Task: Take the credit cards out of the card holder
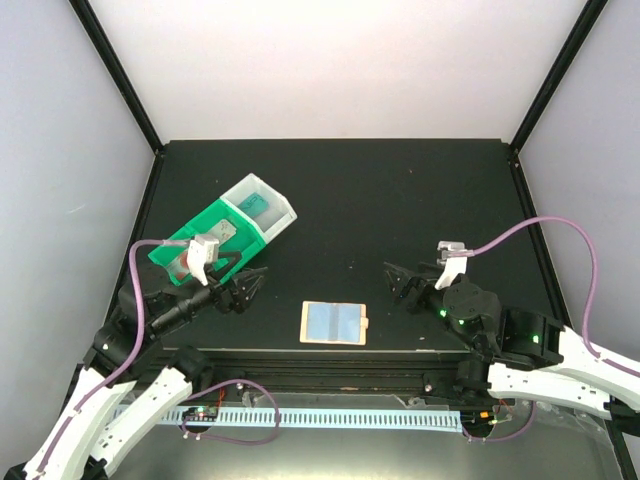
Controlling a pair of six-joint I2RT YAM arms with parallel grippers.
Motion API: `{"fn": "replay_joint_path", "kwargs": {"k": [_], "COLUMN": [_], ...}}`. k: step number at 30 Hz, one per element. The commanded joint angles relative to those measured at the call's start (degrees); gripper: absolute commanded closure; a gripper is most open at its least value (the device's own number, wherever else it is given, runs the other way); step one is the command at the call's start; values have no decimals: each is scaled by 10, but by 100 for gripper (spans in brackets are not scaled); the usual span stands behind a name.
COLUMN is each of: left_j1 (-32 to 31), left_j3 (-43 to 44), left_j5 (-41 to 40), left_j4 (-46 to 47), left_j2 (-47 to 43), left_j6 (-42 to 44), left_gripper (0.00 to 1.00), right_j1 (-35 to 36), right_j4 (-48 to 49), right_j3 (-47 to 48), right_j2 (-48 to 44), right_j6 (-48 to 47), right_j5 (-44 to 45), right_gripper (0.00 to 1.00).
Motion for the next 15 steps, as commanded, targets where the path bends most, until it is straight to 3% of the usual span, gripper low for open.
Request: {"fn": "replay_joint_path", "kwargs": {"k": [1,15], "left_j1": [-3,-3], "left_j3": [1,3], "left_j5": [-16,-52], "left_j4": [33,4], "left_j2": [-25,-30], "left_j6": [-4,-6], "left_gripper": [1,1], "right_j1": [2,2], "right_j4": [3,19], "right_j3": [14,-12], "right_j2": [-7,-20], "right_j6": [7,17], "right_j5": [12,5], "right_gripper": [0,0]}}
